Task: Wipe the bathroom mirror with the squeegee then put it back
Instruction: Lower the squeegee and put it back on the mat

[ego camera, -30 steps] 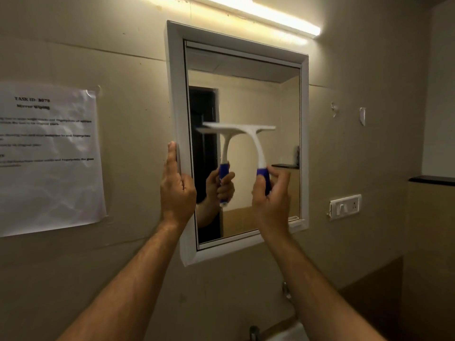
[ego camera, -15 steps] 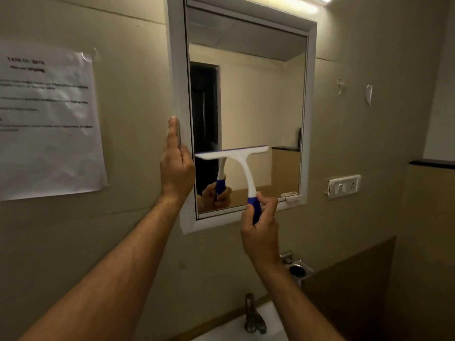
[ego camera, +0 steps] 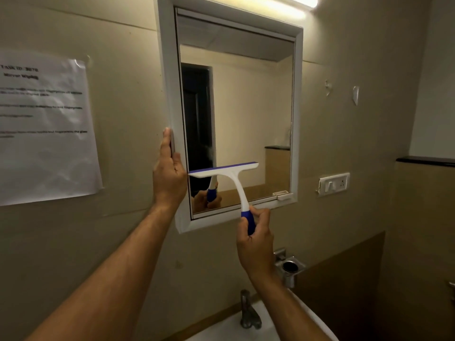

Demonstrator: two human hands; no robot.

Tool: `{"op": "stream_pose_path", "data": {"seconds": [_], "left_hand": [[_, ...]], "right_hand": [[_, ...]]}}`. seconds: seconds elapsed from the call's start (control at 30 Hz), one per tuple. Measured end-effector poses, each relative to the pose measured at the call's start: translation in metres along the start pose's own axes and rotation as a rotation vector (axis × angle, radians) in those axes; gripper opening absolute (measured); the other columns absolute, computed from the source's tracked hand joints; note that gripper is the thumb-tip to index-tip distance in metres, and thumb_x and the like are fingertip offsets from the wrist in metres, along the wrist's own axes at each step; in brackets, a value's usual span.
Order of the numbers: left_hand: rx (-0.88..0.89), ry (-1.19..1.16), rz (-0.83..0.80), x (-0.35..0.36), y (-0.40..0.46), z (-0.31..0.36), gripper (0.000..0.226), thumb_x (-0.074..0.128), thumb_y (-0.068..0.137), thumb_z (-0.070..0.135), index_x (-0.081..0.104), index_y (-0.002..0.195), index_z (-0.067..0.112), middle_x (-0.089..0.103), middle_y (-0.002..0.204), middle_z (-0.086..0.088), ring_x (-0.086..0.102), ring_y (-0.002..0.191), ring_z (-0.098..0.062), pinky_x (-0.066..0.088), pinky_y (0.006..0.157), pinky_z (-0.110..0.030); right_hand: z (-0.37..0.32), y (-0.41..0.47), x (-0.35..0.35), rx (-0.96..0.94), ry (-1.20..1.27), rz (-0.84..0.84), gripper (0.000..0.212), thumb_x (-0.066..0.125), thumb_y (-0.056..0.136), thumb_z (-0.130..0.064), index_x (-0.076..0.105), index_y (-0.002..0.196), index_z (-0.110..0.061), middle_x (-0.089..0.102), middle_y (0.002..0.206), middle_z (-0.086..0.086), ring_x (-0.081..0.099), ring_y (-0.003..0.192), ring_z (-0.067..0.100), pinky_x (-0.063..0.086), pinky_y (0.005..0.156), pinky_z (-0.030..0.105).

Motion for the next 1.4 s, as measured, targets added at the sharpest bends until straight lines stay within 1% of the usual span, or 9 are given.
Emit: {"op": "stream_pose_path", "data": {"seconds": [0.1, 0.23, 0.33, 0.37, 0.5, 0.7, 1.17, 1.3, 1.4], "left_hand": [[-0.018, 0.014, 0.002, -0.002, -0.003, 0.002, 0.054, 0.036, 0.106, 0.014, 0.018, 0.155, 0.024, 0.029, 0.158, 0.003, 0.035, 0.141, -0.017, 0.031, 0.11, -0.025], [-0.04, 0.017, -0.019, -0.005, -0.014, 0.001, 0.054, 0.036, 0.106, 0.015, 0.019, 0.155, 0.027, 0.033, 0.156, 0.002, 0.043, 0.135, -0.021, 0.04, 0.111, -0.036], [-0.064, 0.015, -0.049, -0.009, -0.026, 0.0, 0.055, 0.037, 0.105, 0.013, 0.019, 0.155, 0.026, 0.029, 0.157, 0.006, 0.033, 0.138, -0.007, 0.029, 0.106, -0.01], [-0.074, 0.007, -0.064, -0.012, -0.03, 0.001, 0.054, 0.037, 0.105, 0.012, 0.02, 0.155, 0.026, 0.029, 0.158, 0.007, 0.03, 0.137, -0.002, 0.027, 0.107, -0.009], [-0.084, 0.056, -0.161, -0.023, -0.05, -0.003, 0.054, 0.039, 0.104, 0.014, 0.021, 0.154, 0.023, 0.026, 0.159, 0.004, 0.026, 0.142, -0.008, 0.026, 0.118, -0.032], [-0.083, 0.263, -0.26, -0.056, -0.132, -0.022, 0.061, 0.049, 0.098, 0.007, 0.024, 0.154, 0.012, 0.024, 0.159, -0.003, 0.014, 0.149, -0.017, 0.016, 0.122, -0.035], [-0.463, 0.576, -0.525, -0.255, -0.431, -0.055, 0.062, 0.047, 0.1, 0.018, 0.019, 0.155, 0.013, 0.022, 0.161, 0.002, 0.009, 0.149, -0.01, 0.014, 0.119, -0.026], [-0.587, 0.638, -0.594, -0.311, -0.479, -0.045, 0.06, 0.043, 0.103, 0.027, 0.017, 0.155, 0.015, 0.018, 0.161, 0.002, 0.006, 0.149, -0.009, 0.011, 0.12, -0.028], [-0.657, 0.684, -0.643, -0.348, -0.499, -0.045, 0.06, 0.039, 0.104, 0.037, 0.015, 0.155, 0.016, 0.014, 0.162, 0.002, 0.004, 0.149, -0.01, 0.008, 0.12, -0.028]], "right_hand": [[0.002, -0.008, -0.002, 0.021, -0.022, -0.006, 0.025, 0.05, 0.098, -0.016, 0.037, 0.108, -0.035, 0.057, 0.081, 0.0, 0.063, 0.065, 0.011, 0.054, 0.05, 0.023], [0.01, -0.024, -0.008, 0.078, -0.068, -0.03, 0.028, 0.051, 0.097, -0.017, 0.038, 0.104, -0.041, 0.056, 0.083, 0.0, 0.064, 0.071, 0.016, 0.058, 0.054, 0.028], [0.009, -0.031, -0.013, 0.115, -0.062, -0.035, 0.028, 0.052, 0.098, -0.018, 0.038, 0.105, -0.041, 0.056, 0.086, -0.001, 0.063, 0.067, 0.017, 0.058, 0.057, 0.028], [0.007, -0.033, -0.014, 0.126, -0.052, -0.03, 0.027, 0.052, 0.098, -0.019, 0.037, 0.105, -0.04, 0.057, 0.085, -0.001, 0.062, 0.065, 0.015, 0.057, 0.056, 0.027], [-0.004, -0.044, -0.016, 0.165, -0.031, -0.017, 0.023, 0.051, 0.098, -0.021, 0.038, 0.113, -0.033, 0.058, 0.078, 0.002, 0.058, 0.057, 0.01, 0.05, 0.051, 0.021], [-0.009, -0.096, -0.018, 0.258, -0.111, -0.017, 0.04, 0.064, 0.089, -0.017, 0.04, 0.119, -0.029, 0.059, 0.083, 0.004, 0.061, 0.062, 0.014, 0.049, 0.049, 0.016], [0.004, -0.37, 0.003, 0.62, -0.177, -0.345, 0.041, 0.07, 0.078, -0.017, 0.051, 0.112, -0.032, 0.062, 0.089, 0.007, 0.062, 0.063, 0.014, 0.049, 0.049, 0.015], [-0.013, -0.424, 0.021, 0.674, -0.168, -0.405, 0.044, 0.069, 0.072, -0.017, 0.057, 0.112, -0.031, 0.062, 0.096, -0.007, 0.067, 0.071, 0.014, 0.062, 0.063, 0.04], [-0.024, -0.457, 0.038, 0.656, -0.188, -0.452, 0.044, 0.071, 0.073, -0.015, 0.058, 0.113, -0.029, 0.06, 0.097, -0.01, 0.065, 0.077, 0.011, 0.058, 0.067, 0.028]]}}
Point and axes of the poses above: each hand's wrist, its own y-axis towards the middle knuckle, its own x-axis out of the palm, z = x × y, the point moved 3 cm from there along y, towards the middle knuckle
